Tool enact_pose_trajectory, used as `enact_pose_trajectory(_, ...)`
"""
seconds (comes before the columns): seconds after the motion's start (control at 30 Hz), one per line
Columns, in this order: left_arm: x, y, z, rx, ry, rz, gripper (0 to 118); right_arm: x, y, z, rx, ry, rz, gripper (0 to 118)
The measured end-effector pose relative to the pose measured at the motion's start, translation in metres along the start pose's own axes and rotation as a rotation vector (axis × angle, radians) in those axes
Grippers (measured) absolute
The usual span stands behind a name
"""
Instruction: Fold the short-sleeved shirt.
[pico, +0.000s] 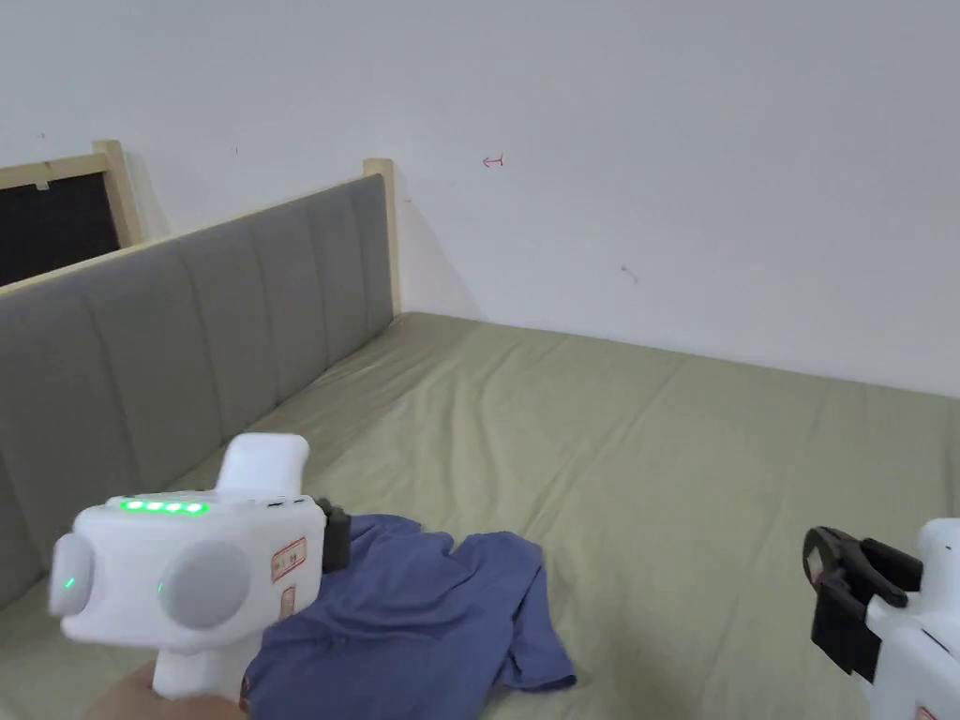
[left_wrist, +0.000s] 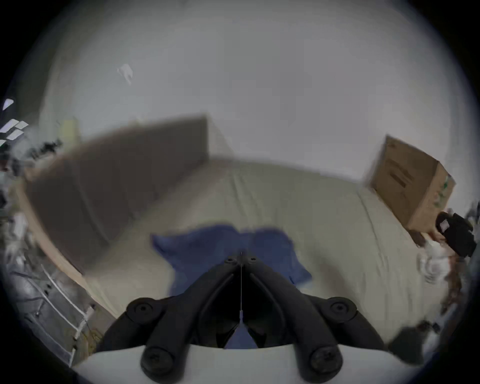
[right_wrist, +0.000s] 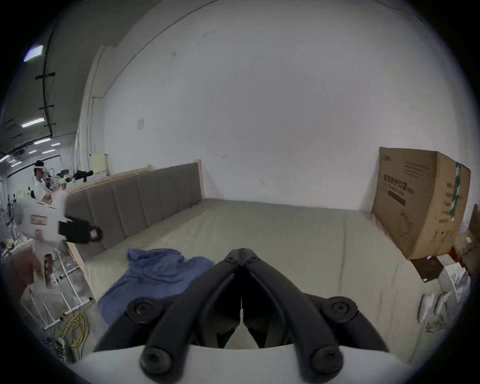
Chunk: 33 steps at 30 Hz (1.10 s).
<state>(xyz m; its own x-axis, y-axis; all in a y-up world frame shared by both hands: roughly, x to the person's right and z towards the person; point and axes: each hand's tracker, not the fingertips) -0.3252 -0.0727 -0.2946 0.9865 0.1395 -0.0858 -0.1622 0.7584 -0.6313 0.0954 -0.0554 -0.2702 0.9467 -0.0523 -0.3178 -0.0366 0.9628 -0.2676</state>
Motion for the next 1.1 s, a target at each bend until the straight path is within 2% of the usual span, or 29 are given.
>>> enact_pose_trajectory(0.07,-0.015,-0.008,-0.048,-0.161,-0.086,0.069,2,0.013,-0.008,0.0,-0.034,-0.021,-0.012,0)
enact_pose_trajectory(0.1,-0.012,-0.016,-0.064,-0.238,-0.097,0.104,15,0.019,-0.012,0.0,-0.051,-0.032,-0.019,0)
enact_pose_trajectory(0.13,-0.016,-0.023,-0.083,-0.304,-0.09,0.121,50,0.024,-0.016,0.002,-0.062,-0.04,-0.025,0)
enact_pose_trajectory(0.17,-0.02,-0.031,-0.105,-0.371,-0.06,0.101,107,0.029,-0.02,0.002,-0.075,-0.051,-0.035,0)
enact_pose_trajectory(0.2,-0.023,-0.042,-0.122,-0.417,-0.034,0.082,118,0.034,-0.025,0.001,-0.09,-0.062,-0.043,0)
enact_pose_trajectory(0.23,-0.029,-0.049,-0.133,-0.396,-0.025,0.081,111,0.038,-0.029,0.0,-0.106,-0.072,-0.051,0)
enact_pose_trajectory(0.27,-0.032,-0.054,-0.151,-0.433,-0.004,0.069,110,0.042,-0.033,0.0,-0.123,-0.083,-0.06,0)
enact_pose_trajectory(0.4,-0.061,-0.077,-0.219,-0.521,0.086,0.058,111,0.054,-0.048,-0.005,-0.171,-0.1,-0.096,0)
enact_pose_trajectory(0.47,-0.065,-0.091,-0.243,-0.55,0.086,0.058,118,0.057,-0.053,-0.008,-0.191,-0.104,-0.102,0)
enact_pose_trajectory(0.53,-0.034,-0.094,-0.211,-0.521,0.132,-0.038,118,0.057,-0.056,-0.01,-0.205,-0.106,-0.105,0)
enact_pose_trajectory(0.7,-0.023,-0.095,-0.204,-0.491,0.17,-0.031,116,0.054,-0.062,-0.013,-0.225,-0.087,-0.126,0)
enact_pose_trajectory(0.73,-0.024,-0.093,-0.198,-0.414,0.189,-0.062,111,0.054,-0.063,-0.013,-0.227,-0.082,-0.128,0)
enact_pose_trajectory(0.77,-0.03,-0.092,-0.199,-0.378,0.18,-0.077,95,0.053,-0.063,-0.013,-0.231,-0.075,-0.128,0)
enact_pose_trajectory(0.8,-0.031,-0.09,-0.19,-0.334,0.182,-0.094,72,0.051,-0.061,-0.012,-0.234,-0.065,-0.124,0)
enact_pose_trajectory(0.83,-0.031,-0.087,-0.182,-0.298,0.186,-0.116,35,0.05,-0.06,-0.011,-0.237,-0.052,-0.122,0)
enact_pose_trajectory(0.87,-0.029,-0.088,-0.173,-0.339,0.126,-0.093,1,0.05,-0.059,-0.009,-0.237,-0.041,-0.12,0)
enact_pose_trajectory(0.93,-0.031,-0.089,-0.152,-0.335,0.16,-0.172,1,0.048,-0.056,-0.003,-0.226,-0.039,-0.117,0)
enact_pose_trajectory(1.0,-0.035,-0.081,-0.131,-0.291,0.088,-0.175,1,0.05,-0.052,0.003,-0.215,-0.041,-0.123,0)
enact_pose_trajectory(1.1,-0.028,-0.053,-0.084,-0.182,0.082,-0.216,1,0.057,-0.045,0.014,-0.191,-0.044,-0.156,0)
